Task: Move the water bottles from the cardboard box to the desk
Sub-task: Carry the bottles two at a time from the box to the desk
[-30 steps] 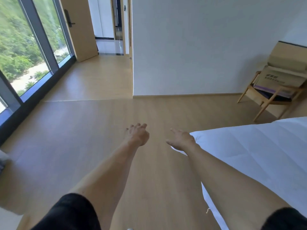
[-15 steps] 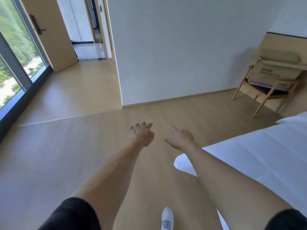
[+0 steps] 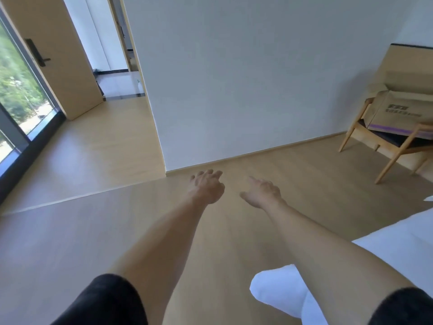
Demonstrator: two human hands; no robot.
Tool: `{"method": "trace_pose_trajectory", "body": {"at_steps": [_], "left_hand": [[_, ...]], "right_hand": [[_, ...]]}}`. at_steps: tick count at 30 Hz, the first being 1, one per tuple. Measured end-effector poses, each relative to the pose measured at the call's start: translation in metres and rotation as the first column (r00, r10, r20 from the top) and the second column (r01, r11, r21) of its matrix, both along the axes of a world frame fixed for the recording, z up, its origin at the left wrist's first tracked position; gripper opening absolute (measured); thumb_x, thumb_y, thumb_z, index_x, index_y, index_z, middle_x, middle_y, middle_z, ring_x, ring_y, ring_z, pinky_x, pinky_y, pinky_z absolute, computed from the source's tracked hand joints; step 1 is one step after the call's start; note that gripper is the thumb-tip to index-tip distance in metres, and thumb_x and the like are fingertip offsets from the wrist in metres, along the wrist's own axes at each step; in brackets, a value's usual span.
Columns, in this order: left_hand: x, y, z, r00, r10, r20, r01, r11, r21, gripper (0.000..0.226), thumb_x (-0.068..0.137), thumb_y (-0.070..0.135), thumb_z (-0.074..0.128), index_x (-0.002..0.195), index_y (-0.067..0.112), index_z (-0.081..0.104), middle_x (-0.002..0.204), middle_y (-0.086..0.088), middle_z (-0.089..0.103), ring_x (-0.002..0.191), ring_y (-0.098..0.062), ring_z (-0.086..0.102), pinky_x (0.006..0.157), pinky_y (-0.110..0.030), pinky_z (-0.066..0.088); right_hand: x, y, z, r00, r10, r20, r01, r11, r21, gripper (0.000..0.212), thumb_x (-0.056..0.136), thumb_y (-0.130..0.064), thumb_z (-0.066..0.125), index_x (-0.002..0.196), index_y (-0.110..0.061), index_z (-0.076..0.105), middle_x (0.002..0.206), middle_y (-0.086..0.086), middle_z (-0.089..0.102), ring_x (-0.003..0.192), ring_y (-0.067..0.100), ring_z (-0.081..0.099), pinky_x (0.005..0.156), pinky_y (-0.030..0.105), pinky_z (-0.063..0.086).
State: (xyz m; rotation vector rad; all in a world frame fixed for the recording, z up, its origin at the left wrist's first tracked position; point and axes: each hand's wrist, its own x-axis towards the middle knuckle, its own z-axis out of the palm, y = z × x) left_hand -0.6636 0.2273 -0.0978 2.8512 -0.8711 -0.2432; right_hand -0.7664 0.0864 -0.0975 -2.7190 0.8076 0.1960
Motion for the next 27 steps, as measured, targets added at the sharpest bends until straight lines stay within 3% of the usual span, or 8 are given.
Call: {"method": "trace_pose_trajectory", "body": {"at_steps": [14, 22, 27], "left_hand": [[0.181, -0.193, -0.015, 0.970, -0.242, -0.007, 0.242, 0.970, 0.005, 0.053, 0.100, 0.033, 0.034, 0.154, 0.032, 0.035, 0.156, 0.002, 0.039, 0.143, -0.025, 0.035, 0.115, -0.041, 0.028], [0.287, -0.317, -0.006, 0.904, -0.424, -0.052, 0.426, 0.905, 0.022, 0.054, 0.100, 0.029, 0.035, 0.154, 0.032, 0.034, 0.156, 0.001, 0.040, 0.142, -0.026, 0.036, 0.113, -0.041, 0.028], [0.311, -0.385, -0.008, 0.842, -0.534, -0.070, 0.537, 0.843, 0.035, 0.054, 0.100, 0.026, 0.034, 0.155, 0.031, 0.034, 0.154, 0.001, 0.041, 0.141, -0.027, 0.037, 0.113, -0.042, 0.028]], "right_hand": [[0.145, -0.164, -0.012, 0.975, -0.221, -0.040, 0.219, 0.975, -0.041, 0.063, 0.093, -0.050, 0.051, 0.151, -0.030, 0.037, 0.144, 0.008, 0.053, 0.135, 0.029, 0.047, 0.107, 0.039, 0.039], [0.219, -0.256, 0.001, 0.901, -0.430, -0.056, 0.428, 0.903, -0.048, 0.064, 0.094, -0.051, 0.050, 0.153, -0.032, 0.034, 0.147, 0.008, 0.049, 0.138, 0.028, 0.043, 0.109, 0.038, 0.037], [0.230, -0.305, 0.001, 0.833, -0.549, -0.067, 0.547, 0.836, -0.051, 0.066, 0.093, -0.053, 0.052, 0.153, -0.031, 0.034, 0.149, 0.008, 0.047, 0.138, 0.027, 0.043, 0.109, 0.038, 0.036]]}}
